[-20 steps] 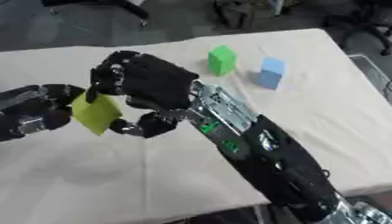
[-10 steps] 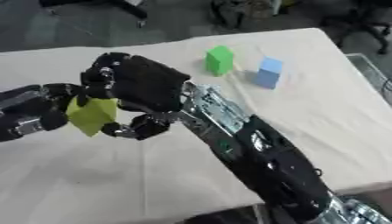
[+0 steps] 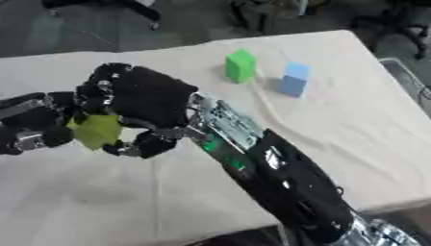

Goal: Pick up the objects with one hand, pass them to the other hand, and then place them into the box on the other side of the table.

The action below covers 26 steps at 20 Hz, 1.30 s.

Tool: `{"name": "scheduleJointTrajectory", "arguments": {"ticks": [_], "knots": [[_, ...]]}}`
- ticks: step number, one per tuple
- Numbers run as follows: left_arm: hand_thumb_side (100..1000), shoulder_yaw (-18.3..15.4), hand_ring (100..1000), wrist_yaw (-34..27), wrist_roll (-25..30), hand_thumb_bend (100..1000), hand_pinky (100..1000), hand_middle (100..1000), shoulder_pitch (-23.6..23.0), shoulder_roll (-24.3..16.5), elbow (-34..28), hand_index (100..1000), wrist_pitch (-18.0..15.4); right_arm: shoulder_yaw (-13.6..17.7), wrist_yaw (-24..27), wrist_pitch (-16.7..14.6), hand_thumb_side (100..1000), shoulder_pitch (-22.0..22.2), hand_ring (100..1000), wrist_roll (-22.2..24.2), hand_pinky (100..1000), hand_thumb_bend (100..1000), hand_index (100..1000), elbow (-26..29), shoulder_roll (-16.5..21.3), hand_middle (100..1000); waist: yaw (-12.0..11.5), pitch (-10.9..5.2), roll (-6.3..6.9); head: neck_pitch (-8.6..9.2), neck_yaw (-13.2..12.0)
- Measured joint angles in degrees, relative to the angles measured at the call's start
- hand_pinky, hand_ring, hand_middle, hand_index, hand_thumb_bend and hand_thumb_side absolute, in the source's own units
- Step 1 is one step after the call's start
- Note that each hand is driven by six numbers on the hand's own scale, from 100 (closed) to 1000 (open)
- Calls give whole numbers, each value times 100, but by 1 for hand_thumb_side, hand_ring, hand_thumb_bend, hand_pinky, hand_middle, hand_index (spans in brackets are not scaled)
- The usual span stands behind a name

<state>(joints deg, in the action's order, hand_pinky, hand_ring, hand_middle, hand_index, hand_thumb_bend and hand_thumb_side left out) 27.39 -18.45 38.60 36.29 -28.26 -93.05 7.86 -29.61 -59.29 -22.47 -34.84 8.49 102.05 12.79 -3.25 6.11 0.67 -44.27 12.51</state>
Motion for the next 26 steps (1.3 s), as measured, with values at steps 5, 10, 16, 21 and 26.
{"name": "scheduleJointTrajectory", "arguments": {"ticks": [5,10,16,21,26], "knots": [[465,36,780,184,-7,371,703,603,64,-2,34,705,24,-37,-124,152,100,0,690,-91,791,237,674,-25,-28,594,8,2,19,0,1],[421,58,684,364,-152,294,659,487,97,0,35,588,103,-47,-205,209,100,0,690,-153,790,245,680,-75,-50,597,20,2,32,0,17],[424,61,637,361,-303,275,630,433,97,9,35,529,192,-48,-303,229,166,0,696,-217,791,321,726,-110,-54,628,21,2,31,0,25],[419,98,624,283,-366,268,614,421,90,51,28,516,259,-3,-460,329,303,6,734,-307,799,396,811,-217,-44,712,21,1,29,0,27],[409,82,609,315,-475,267,582,414,70,44,45,510,355,28,-562,434,417,61,773,-347,811,442,897,-319,-6,790,20,-1,28,0,36]]}}
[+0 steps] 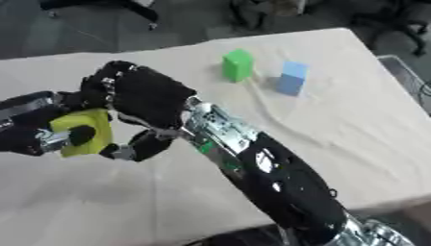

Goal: Pick up the objects with one hand, pass them to the other hand, and then place them into the box on the other side of the table.

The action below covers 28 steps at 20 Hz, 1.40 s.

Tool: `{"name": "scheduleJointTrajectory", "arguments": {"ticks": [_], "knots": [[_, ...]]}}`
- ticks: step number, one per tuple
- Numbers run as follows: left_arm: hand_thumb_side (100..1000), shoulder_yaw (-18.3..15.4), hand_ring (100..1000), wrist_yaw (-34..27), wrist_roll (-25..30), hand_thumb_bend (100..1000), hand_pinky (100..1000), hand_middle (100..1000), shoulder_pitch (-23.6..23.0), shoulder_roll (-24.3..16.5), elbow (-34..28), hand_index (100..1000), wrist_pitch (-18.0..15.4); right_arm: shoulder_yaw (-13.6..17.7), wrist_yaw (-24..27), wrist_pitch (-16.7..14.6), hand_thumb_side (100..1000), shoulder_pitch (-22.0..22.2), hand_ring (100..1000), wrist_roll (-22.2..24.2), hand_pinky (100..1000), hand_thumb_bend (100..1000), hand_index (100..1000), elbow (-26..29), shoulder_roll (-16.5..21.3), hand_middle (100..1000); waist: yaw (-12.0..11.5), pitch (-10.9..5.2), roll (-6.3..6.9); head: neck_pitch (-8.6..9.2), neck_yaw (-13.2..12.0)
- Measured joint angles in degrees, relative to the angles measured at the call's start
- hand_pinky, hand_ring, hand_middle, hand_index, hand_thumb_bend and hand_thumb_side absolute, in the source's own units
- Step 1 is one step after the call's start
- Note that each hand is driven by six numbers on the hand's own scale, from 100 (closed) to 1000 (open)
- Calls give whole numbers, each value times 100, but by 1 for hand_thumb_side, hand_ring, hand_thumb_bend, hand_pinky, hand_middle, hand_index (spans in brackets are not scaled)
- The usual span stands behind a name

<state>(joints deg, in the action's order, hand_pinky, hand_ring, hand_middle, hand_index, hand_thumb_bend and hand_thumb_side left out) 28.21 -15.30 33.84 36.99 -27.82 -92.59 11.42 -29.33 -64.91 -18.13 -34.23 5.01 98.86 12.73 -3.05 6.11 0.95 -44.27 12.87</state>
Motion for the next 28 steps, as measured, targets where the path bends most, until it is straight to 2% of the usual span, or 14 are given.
{"name": "scheduleJointTrajectory", "arguments": {"ticks": [8,12,13,16,17,18,21,24,26,27,28], "knots": [[398,-261,585,168,-279,257,551,410,-163,-156,349,507,34,35,-165,275,376,70,782,-251,812,414,905,-15,15,806,14,-1,-16,0,88],[383,-634,590,321,-656,260,548,415,-334,-270,640,509,-50,92,-249,375,357,156,787,-400,813,386,906,-20,27,813,15,-1,-34,0,106],[370,-756,591,387,-794,277,540,414,-382,-299,715,507,-79,116,-264,405,358,176,788,-449,812,351,903,-20,38,813,14,-1,-35,0,107],[337,-1229,578,697,-1462,320,517,398,-503,-382,1053,490,-99,188,-295,492,357,265,789,-574,812,345,903,-34,71,814,10,-3,-51,0,101],[293,-1365,571,815,-1734,380,493,392,-524,-405,1175,483,-72,208,-299,510,353,281,788,-605,812,334,903,-36,71,813,9,-4,-61,0,91],[282,-1521,574,948,-2059,391,498,398,-539,-415,1319,490,-9,218,-302,527,352,299,787,-630,812,329,902,-37,73,812,-1,-7,-70,0,74],[246,-2116,575,1780,-3555,412,507,411,-548,-626,1912,509,286,245,-307,551,353,338,786,-666,813,312,898,-38,80,810,-12,-28,-71,0,-122],[227,-2528,614,2986,-4989,503,562,510,-449,-817,2667,627,578,245,-302,537,351,363,784,-666,814,295,898,-37,89,808,-9,-44,-71,0,-551],[375,-2704,763,3904,-5562,690,693,710,-296,-913,3374,811,803,244,-283,514,349,395,783,-647,815,286,899,-34,90,806,7,-54,-74,0,-843],[480,-2763,835,4352,-5662,786,771,796,-211,-944,3761,867,913,243,-270,500,350,400,782,-634,816,279,899,-32,90,806,22,-59,-78,0,-967],[547,-2812,874,4773,-5643,850,816,831,-121,-959,4135,890,1014,243,-253,484,349,402,781,-618,816,277,899,-30,90,805,32,-62,-86,0,-1072]]}}
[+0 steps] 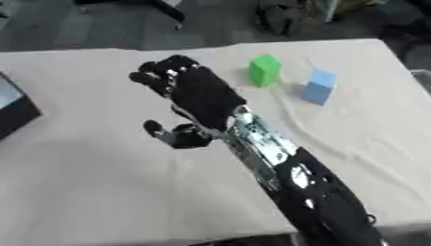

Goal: Pick up the objects with one hand, pass them to the other hand, and then place them into the box on the other side of the table.

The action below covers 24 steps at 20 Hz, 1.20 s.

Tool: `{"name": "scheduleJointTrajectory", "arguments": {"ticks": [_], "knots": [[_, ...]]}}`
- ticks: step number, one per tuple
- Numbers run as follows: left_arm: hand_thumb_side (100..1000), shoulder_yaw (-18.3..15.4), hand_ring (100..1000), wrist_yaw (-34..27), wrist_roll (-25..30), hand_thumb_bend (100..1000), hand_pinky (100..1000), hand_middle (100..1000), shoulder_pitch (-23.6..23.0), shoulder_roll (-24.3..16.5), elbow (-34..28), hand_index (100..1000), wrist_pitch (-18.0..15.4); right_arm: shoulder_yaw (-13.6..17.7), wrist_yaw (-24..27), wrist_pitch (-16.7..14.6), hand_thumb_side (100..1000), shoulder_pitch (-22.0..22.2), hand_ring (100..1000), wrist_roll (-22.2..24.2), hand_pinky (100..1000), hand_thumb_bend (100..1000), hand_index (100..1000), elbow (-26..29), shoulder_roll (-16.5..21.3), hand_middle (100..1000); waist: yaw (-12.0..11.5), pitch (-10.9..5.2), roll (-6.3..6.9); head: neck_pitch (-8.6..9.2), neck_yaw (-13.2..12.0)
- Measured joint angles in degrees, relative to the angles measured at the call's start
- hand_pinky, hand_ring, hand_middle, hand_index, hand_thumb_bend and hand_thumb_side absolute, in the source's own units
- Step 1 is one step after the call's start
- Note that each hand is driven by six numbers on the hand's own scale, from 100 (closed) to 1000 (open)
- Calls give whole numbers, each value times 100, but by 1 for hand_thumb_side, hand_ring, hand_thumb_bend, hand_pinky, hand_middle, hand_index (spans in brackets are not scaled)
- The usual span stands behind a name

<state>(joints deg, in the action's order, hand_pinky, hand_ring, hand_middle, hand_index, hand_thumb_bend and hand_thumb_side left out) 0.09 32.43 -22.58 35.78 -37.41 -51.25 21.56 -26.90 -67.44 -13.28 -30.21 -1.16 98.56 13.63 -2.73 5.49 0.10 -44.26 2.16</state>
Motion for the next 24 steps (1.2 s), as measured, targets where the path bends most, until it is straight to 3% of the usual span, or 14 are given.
{"name": "scheduleJointTrajectory", "arguments": {"ticks": [2,3,7,9,10,12,13,14,17,21,24], "knots": [[655,-100,903,774,204,985,857,863,122,-22,579,917,156,0,22,-26,349,3,781,27,816,271,900,8,0,805,16,-3,-24,0,-152],[674,-151,916,1112,320,1000,872,881,158,-48,737,929,201,1,33,-37,348,4,780,39,816,270,900,19,0,804,19,-3,-32,0,-197],[622,-380,935,2069,670,984,865,898,231,-158,703,922,298,33,59,-55,339,33,779,63,816,261,901,34,10,803,20,-6,-32,0,-277],[594,-496,934,2192,744,951,852,881,227,-191,327,912,284,78,60,-47,335,46,779,56,816,264,903,34,26,804,20,-6,-30,0,-275],[566,-540,926,2181,772,891,824,862,208,-199,71,899,261,106,60,-40,332,46,780,50,816,269,905,34,31,805,20,-6,-26,0,-265],[536,-597,926,1929,833,809,806,848,125,-199,-570,879,143,179,60,-1,332,42,781,25,816,271,905,34,79,806,18,-6,-22,0,-210],[527,-607,926,1681,867,765,795,839,64,-199,-939,873,30,230,65,34,303,38,782,6,814,186,906,34,121,809,17,-6,-22,0,-166],[517,-607,907,1361,909,741,780,822,-6,-197,-1321,865,-131,290,83,89,359,15,784,-13,809,238,904,29,164,812,13,-6,-22,0,-108],[520,-561,869,232,1102,706,754,792,-245,-146,-2493,848,-845,554,365,392,439,-204,793,-51,797,189,906,-254,238,831,-2,-6,-23,0,162],[538,-435,844,-1118,1509,670,738,760,-592,126,-3809,829,-1687,1086,1228,942,563,-532,833,-82,809,159,942,-1077,498,890,-5,-9,-50,0,745],[561,-334,843,-1866,1820,646,735,754,-830,401,-4512,823,-1995,1530,1790,1261,625,-774,863,25,829,176,964,-1877,841,921,-7,-10,-61,-1,1257]]}}
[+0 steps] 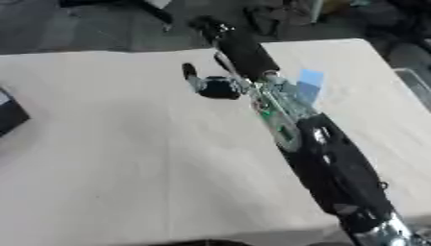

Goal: Pick up the objects with one hand, pass them to the other hand, and then place them into the box on the other side of the table.

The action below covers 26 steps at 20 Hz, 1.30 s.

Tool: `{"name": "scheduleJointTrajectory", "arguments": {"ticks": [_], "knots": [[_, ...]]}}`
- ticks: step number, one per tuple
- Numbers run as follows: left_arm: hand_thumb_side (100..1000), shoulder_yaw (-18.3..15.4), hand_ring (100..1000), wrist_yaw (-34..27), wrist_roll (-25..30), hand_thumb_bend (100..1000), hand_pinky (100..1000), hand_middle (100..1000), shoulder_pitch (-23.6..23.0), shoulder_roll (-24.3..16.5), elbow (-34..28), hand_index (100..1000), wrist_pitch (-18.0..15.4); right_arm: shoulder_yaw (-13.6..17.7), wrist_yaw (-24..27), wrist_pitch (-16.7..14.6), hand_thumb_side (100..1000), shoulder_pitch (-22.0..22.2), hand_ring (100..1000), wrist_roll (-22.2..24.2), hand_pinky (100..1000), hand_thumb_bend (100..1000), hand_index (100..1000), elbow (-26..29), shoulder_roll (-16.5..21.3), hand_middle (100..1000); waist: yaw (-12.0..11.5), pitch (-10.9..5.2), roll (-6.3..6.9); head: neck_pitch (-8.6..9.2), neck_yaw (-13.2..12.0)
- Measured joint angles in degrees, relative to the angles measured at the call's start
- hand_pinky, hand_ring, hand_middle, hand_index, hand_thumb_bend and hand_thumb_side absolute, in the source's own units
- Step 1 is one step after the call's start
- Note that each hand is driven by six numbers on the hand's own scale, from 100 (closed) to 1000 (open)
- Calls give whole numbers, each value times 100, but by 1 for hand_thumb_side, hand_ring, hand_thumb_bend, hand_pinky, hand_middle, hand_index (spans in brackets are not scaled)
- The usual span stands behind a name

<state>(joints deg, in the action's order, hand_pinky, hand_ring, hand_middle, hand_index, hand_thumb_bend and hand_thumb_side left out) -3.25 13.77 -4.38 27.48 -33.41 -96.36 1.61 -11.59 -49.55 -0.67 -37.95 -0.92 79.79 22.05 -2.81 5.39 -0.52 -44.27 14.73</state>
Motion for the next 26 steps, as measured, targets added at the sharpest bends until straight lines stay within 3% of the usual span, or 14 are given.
{"name": "scheduleJointTrajectory", "arguments": {"ticks": [6,13,20,26], "knots": [[600,197,850,-627,682,613,734,748,-396,430,-698,816,-154,726,241,398,696,-338,908,287,860,214,982,-1773,501,959,-1,0,-8,0,780],[619,297,853,-719,1156,598,735,743,-625,736,-875,815,-174,1204,166,374,697,-700,933,768,891,239,991,-3234,838,971,-13,19,17,0,1122],[637,299,859,-728,1368,585,735,741,-759,843,-886,817,-188,1335,137,114,644,-750,947,1604,913,292,992,-3892,1024,967,-37,70,35,0,1192],[644,298,861,-753,1420,582,735,739,-822,893,-867,816,-184,1350,129,-54,501,-752,927,2088,906,296,961,-4001,1048,918,-70,92,48,0,1230]]}}
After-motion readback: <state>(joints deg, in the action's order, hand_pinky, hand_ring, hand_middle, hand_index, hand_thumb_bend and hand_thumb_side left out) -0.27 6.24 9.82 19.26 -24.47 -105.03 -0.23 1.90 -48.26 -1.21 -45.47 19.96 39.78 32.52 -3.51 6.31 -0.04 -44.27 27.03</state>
